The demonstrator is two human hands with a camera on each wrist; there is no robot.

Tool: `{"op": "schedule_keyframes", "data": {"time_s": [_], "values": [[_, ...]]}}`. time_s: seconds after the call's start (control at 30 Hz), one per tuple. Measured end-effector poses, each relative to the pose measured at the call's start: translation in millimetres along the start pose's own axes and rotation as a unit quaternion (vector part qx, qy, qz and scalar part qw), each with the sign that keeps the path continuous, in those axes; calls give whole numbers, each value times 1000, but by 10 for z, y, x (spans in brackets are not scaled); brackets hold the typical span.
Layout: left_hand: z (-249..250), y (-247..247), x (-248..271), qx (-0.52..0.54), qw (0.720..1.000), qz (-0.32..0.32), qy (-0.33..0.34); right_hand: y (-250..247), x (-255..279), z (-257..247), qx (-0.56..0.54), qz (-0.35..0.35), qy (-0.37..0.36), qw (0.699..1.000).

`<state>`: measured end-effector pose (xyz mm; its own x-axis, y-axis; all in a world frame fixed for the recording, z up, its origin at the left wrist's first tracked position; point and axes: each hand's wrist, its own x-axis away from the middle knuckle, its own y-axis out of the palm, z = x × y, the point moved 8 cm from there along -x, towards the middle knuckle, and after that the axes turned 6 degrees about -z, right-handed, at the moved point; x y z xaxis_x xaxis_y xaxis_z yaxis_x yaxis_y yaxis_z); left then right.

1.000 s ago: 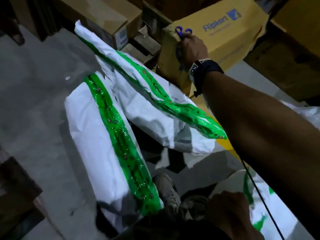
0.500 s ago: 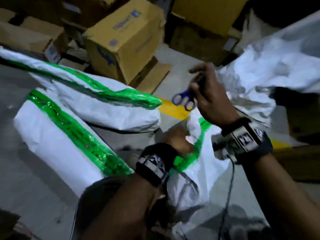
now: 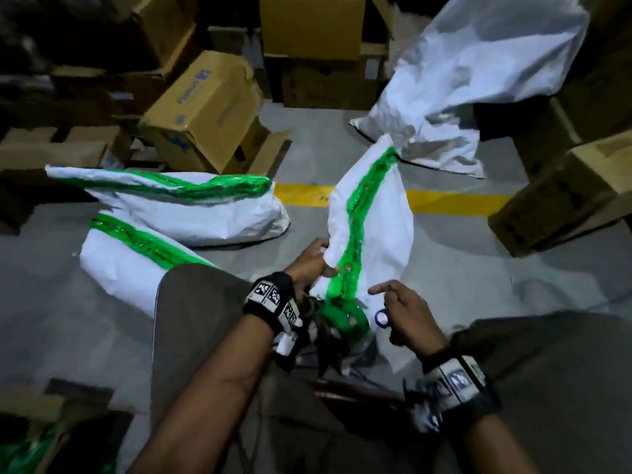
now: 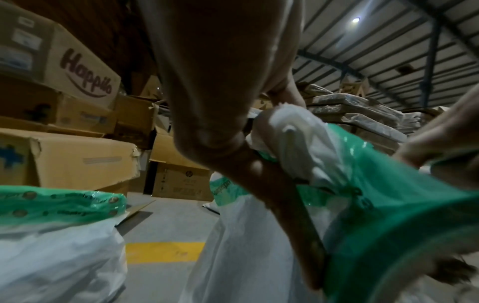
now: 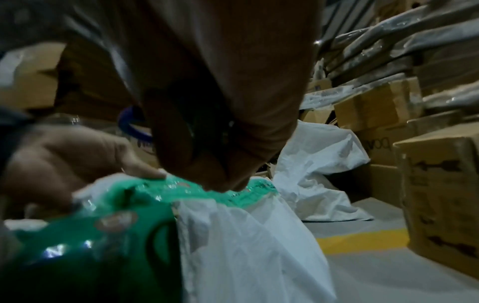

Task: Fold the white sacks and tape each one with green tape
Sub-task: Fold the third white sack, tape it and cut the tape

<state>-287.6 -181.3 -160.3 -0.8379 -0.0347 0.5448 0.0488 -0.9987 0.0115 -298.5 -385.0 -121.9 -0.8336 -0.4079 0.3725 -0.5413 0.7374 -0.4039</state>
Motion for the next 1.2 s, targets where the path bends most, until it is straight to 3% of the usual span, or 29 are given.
{"op": "schedule_keyframes", "data": {"time_s": [0.1,0.17,0.23,0.33,0.63,0.73,0.9,1.1,1.2], "values": [[-183,84,103,107,994,24,-18,87,-73,252,190,-2,42,981],[-223,125,184,168,985,25,-21,143,-152,553,272,-57,112,954],[-280,105,199,207,977,32,-25,167,-219,866,290,-115,175,934],[-248,62,175,238,971,26,-20,223,-284,1091,226,-164,220,935],[-191,64,-75,299,954,-8,10,298,-763,1136,307,-145,175,924],[-203,81,-136,315,949,-20,12,473,-750,1114,349,-126,128,920],[-196,28,-252,331,943,-24,22,521,-811,1175,297,-60,139,943],[-231,112,-273,349,937,-19,14,335,-752,1157,236,-115,170,950],[-266,136,-273,355,935,-15,9,260,-767,1138,215,-106,166,957]]}}
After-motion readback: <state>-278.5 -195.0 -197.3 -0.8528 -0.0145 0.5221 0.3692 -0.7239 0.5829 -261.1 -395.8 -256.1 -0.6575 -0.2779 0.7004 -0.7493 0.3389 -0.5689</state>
